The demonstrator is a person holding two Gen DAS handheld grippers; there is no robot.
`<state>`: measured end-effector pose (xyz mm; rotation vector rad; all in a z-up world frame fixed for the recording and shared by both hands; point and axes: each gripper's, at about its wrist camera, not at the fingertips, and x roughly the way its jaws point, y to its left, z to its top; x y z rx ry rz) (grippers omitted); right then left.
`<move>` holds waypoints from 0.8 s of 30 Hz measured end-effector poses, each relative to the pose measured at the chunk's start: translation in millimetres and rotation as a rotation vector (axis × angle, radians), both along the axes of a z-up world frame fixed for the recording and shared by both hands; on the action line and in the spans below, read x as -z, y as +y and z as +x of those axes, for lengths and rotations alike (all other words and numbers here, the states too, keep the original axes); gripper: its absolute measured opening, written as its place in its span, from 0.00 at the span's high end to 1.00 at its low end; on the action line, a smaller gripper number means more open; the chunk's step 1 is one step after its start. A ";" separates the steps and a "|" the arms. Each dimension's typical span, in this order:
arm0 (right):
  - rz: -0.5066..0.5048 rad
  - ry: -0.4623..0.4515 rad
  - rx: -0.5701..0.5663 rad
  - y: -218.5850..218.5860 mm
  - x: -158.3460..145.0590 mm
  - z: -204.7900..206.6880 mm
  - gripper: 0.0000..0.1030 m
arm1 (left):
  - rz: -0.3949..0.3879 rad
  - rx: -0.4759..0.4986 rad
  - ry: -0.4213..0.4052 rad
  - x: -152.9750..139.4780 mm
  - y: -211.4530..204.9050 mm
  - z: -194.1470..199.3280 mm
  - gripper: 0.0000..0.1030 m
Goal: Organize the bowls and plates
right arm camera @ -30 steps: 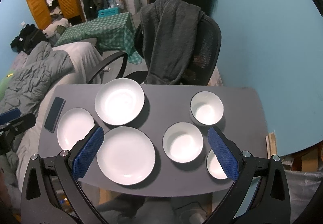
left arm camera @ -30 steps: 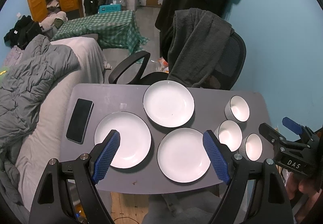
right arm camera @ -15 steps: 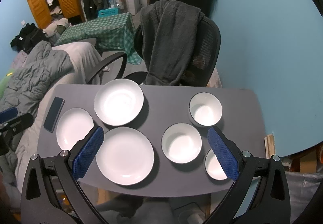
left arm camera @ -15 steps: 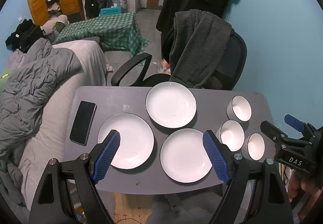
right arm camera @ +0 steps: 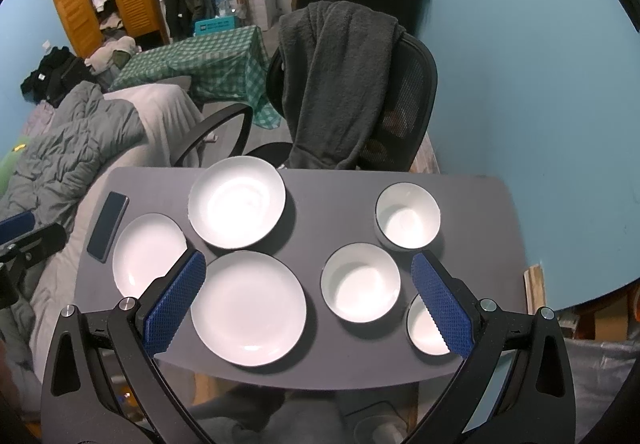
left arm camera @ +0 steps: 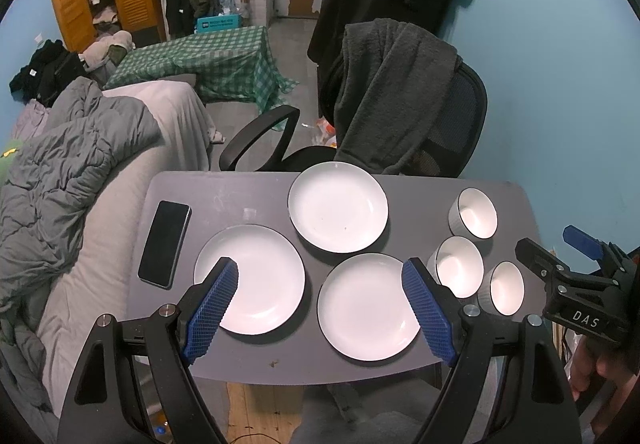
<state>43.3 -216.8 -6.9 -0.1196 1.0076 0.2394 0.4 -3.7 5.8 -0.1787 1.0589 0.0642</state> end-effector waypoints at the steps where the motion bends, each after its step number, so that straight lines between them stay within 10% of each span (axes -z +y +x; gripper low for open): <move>1: 0.000 0.000 -0.002 0.4 0.2 -0.3 0.02 | -0.001 0.001 0.000 -0.2 0.3 -0.6 0.17; 24: 0.005 0.002 -0.006 8.1 -0.7 -5.4 0.02 | -0.007 0.004 0.014 3.5 7.2 -4.4 0.17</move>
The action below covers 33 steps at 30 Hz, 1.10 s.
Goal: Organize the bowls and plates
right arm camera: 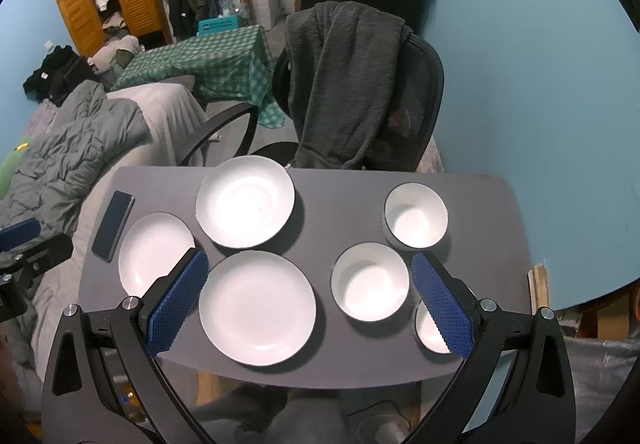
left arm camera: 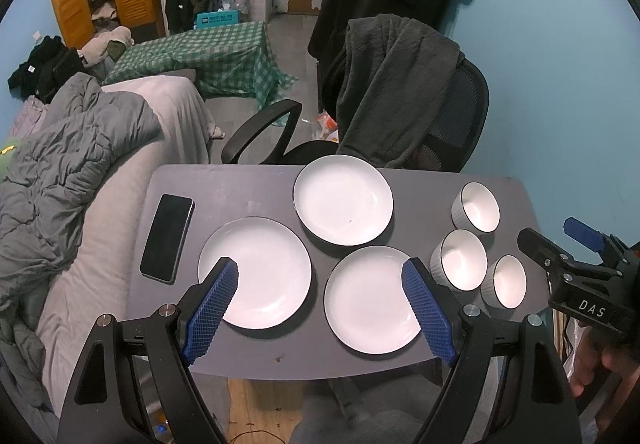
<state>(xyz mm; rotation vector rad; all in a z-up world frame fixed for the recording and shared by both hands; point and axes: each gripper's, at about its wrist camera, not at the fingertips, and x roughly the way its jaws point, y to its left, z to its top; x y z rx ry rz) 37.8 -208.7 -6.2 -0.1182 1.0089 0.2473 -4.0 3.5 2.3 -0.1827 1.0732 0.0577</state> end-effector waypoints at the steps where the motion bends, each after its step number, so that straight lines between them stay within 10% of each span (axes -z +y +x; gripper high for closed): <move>1: 0.000 0.001 0.000 0.3 0.0 0.6 0.02 | 0.002 0.000 0.001 0.4 0.2 0.2 0.17; 16: -0.001 0.053 -0.070 17.6 28.8 1.0 0.02 | 0.023 0.017 0.068 43.3 17.2 -6.0 0.17; 33: 0.038 0.301 -0.153 5.5 144.3 -5.1 0.07 | -0.039 0.084 0.253 156.0 14.8 -11.3 0.17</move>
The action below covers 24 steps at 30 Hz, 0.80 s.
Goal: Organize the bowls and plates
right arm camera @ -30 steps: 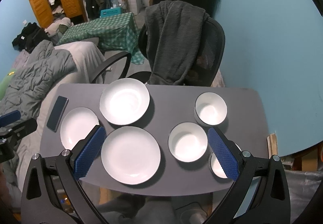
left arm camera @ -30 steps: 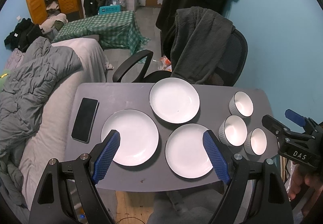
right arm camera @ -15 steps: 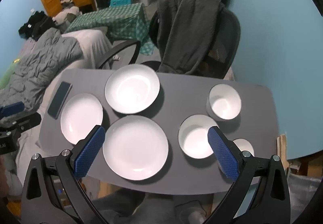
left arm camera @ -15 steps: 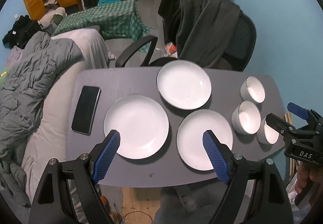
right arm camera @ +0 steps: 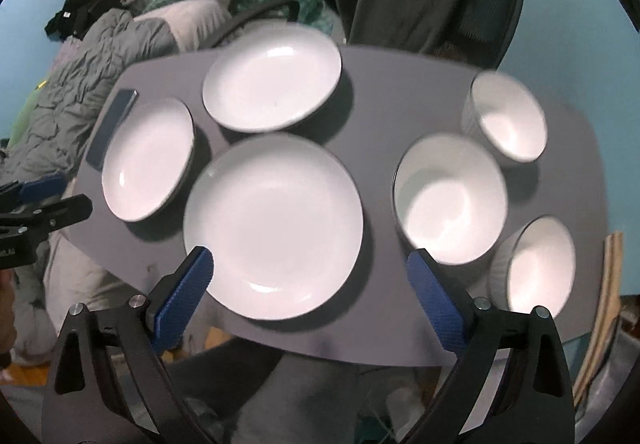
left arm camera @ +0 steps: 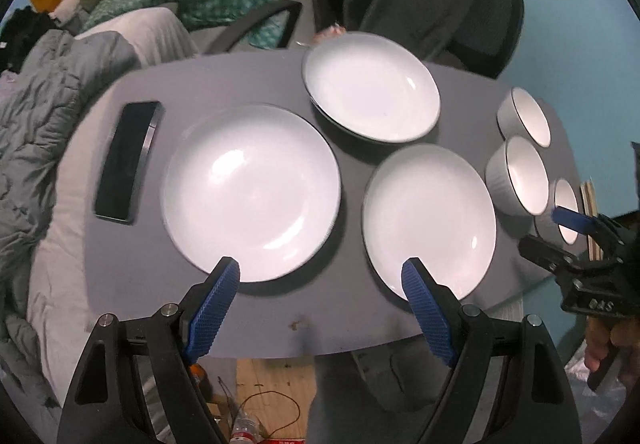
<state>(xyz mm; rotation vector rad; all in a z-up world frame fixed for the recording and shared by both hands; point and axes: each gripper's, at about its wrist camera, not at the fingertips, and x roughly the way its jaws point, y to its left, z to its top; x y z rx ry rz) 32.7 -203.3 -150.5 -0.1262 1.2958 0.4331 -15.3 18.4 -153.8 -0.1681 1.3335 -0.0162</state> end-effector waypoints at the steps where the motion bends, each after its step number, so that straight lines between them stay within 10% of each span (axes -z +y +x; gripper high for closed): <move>1: 0.002 0.009 0.000 -1.2 4.2 1.4 0.08 | -0.002 0.004 0.014 5.0 -2.4 0.2 0.17; 24: 0.015 0.208 0.039 -18.1 83.7 24.7 0.40 | -0.092 0.034 0.185 89.7 -33.8 25.2 0.37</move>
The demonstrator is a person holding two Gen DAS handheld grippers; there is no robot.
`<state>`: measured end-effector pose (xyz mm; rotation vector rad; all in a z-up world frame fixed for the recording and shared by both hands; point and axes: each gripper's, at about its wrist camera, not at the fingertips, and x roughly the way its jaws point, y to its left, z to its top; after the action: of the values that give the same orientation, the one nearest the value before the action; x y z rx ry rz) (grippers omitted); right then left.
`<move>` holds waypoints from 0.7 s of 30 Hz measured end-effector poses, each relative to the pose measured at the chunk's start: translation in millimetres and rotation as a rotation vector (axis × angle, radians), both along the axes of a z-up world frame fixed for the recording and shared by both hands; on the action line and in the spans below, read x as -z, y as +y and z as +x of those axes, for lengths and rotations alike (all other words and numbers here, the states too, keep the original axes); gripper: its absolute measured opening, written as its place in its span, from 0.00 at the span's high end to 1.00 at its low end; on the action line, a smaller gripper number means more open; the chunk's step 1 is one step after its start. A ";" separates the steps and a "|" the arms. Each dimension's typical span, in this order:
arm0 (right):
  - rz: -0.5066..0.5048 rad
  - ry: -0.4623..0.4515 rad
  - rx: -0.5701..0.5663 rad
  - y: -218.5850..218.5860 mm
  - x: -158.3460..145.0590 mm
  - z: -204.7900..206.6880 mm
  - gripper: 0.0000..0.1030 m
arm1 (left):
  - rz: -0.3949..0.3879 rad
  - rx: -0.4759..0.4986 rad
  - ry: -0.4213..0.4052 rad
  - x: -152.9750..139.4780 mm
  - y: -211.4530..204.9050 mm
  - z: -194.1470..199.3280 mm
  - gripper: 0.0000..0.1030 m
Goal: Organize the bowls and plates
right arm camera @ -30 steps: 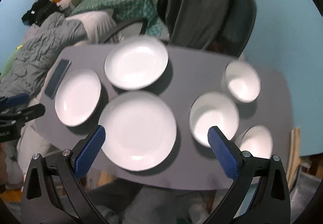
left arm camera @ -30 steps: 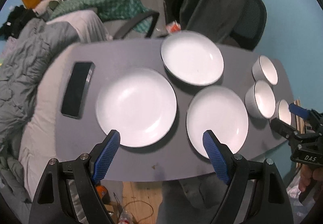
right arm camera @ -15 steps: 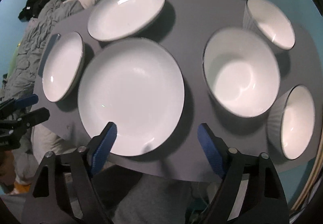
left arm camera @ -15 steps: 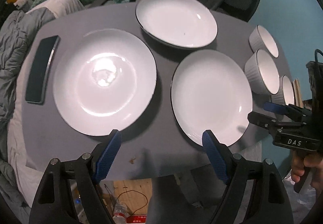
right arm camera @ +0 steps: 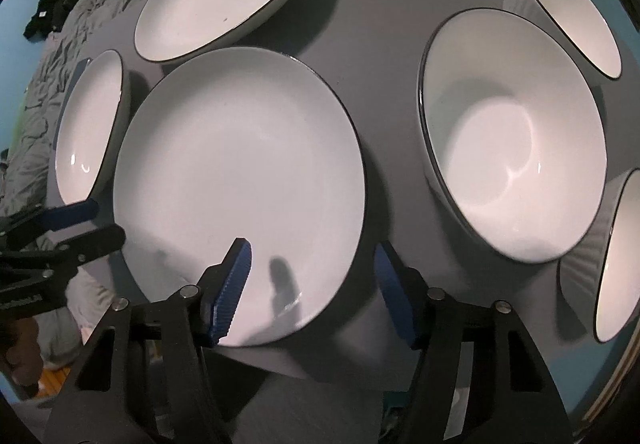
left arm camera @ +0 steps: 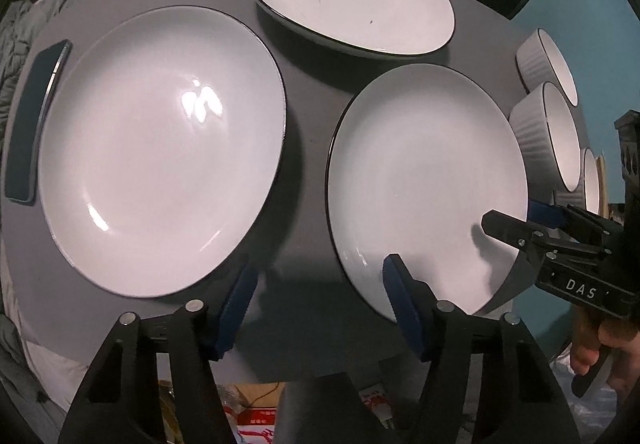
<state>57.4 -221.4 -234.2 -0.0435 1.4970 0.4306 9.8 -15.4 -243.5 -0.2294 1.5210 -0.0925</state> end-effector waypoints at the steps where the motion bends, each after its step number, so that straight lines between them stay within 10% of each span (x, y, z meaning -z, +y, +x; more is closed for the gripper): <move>1: 0.000 0.000 -0.002 1.5 0.0 0.0 0.43 | 0.001 -0.005 0.004 2.0 -0.3 2.2 0.40; 6: -0.017 -0.001 0.006 1.3 6.3 6.1 0.58 | -0.011 -0.013 0.028 8.5 0.1 13.1 0.47; 21: -0.017 0.004 0.008 -8.7 8.2 7.6 0.62 | -0.061 -0.048 0.073 23.8 -5.7 35.9 0.79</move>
<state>65.0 -230.1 -242.4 -0.0503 1.5045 0.4119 45.7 -21.1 -267.3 -0.3208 1.5852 -0.0931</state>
